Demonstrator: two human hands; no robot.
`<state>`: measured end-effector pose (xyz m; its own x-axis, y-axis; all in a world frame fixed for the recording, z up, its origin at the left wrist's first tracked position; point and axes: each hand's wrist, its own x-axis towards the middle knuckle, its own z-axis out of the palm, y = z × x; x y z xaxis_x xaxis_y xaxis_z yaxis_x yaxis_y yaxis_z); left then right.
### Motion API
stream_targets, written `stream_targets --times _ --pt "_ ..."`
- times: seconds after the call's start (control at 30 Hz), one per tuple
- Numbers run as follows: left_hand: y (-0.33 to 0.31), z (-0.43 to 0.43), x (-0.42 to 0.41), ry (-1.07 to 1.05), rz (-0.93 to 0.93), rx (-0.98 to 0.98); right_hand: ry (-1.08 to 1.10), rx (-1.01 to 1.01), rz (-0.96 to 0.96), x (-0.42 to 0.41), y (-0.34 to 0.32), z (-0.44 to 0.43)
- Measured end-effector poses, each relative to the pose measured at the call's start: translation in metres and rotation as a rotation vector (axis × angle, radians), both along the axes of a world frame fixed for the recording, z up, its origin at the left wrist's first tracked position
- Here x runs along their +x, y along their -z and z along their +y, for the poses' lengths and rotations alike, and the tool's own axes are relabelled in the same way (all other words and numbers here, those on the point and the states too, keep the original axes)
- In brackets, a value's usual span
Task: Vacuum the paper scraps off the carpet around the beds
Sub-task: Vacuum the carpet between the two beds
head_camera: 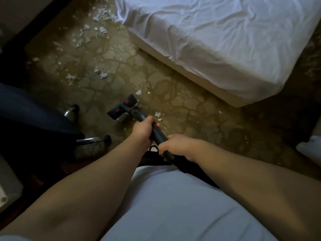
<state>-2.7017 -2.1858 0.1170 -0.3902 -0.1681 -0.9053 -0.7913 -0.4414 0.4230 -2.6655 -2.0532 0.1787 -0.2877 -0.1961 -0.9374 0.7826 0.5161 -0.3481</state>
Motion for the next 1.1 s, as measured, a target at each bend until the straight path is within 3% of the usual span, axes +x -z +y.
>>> stream_targets --times 0.43,1.1 --pt "-0.001 0.006 -0.002 -0.008 -0.053 0.016 -0.02 -0.032 0.056 0.002 0.007 0.011" --pt "-0.027 0.319 0.118 0.153 -0.123 0.306 0.09 0.182 0.101 0.132 -0.045 0.306"
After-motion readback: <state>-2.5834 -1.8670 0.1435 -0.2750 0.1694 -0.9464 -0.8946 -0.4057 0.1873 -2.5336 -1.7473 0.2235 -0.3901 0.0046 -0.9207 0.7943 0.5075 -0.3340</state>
